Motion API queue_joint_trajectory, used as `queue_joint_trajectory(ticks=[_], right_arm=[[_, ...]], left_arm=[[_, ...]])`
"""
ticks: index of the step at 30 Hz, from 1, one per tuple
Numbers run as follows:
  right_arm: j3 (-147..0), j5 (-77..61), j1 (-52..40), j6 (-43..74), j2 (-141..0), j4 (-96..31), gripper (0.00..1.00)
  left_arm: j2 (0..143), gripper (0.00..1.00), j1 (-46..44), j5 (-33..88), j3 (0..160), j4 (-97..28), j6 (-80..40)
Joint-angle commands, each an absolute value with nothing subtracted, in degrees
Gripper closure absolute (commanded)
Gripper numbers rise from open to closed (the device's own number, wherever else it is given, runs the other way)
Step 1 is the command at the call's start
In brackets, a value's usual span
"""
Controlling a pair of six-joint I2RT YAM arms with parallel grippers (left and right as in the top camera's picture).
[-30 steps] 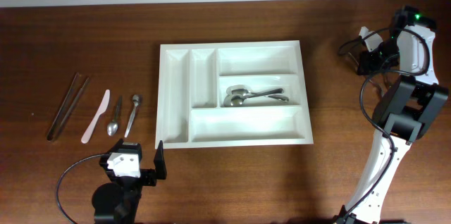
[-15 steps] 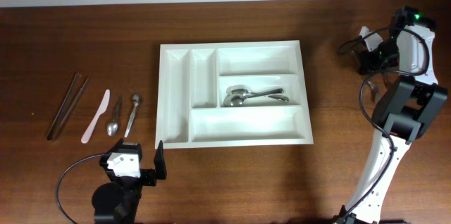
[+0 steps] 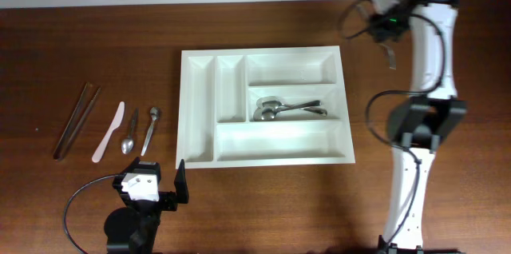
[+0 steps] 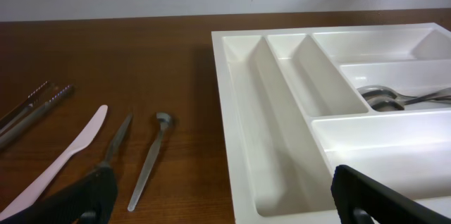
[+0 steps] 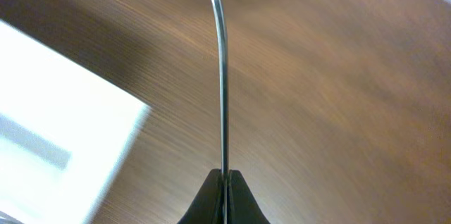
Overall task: Pack container
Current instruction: 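Lay the knife in the tray's upper right compartment with the right gripper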
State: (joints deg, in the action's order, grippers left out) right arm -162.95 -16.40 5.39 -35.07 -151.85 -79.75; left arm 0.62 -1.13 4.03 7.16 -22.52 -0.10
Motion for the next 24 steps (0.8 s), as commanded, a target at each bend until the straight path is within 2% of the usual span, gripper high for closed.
queue_joint_trajectory(ticks=[1,6,12,24], right_arm=[[-165.1,-20.4,-0.4,-38.5,-149.3,-80.2,0.96],[-165.0,-20.4,-8.1,-49.2,-149.3,-82.4,0.96],[-164.8,-20.3,-13.9,-55.4,-149.4,-83.7,0.96],[-151.0,-20.4,-14.6,-58.5,-149.4,-79.4,0.96]], left_arm=[[0.3,0.01,-1.3,3.6,6.7,-22.3,-0.4],[0.3,0.01,-1.3,3.6,6.7,-22.3,-0.4],[0.3,0.01,-1.3,3.6,6.7,-22.3,-0.4],[0.3,0.01,-1.3,3.6,6.7,-22.3,-0.4]])
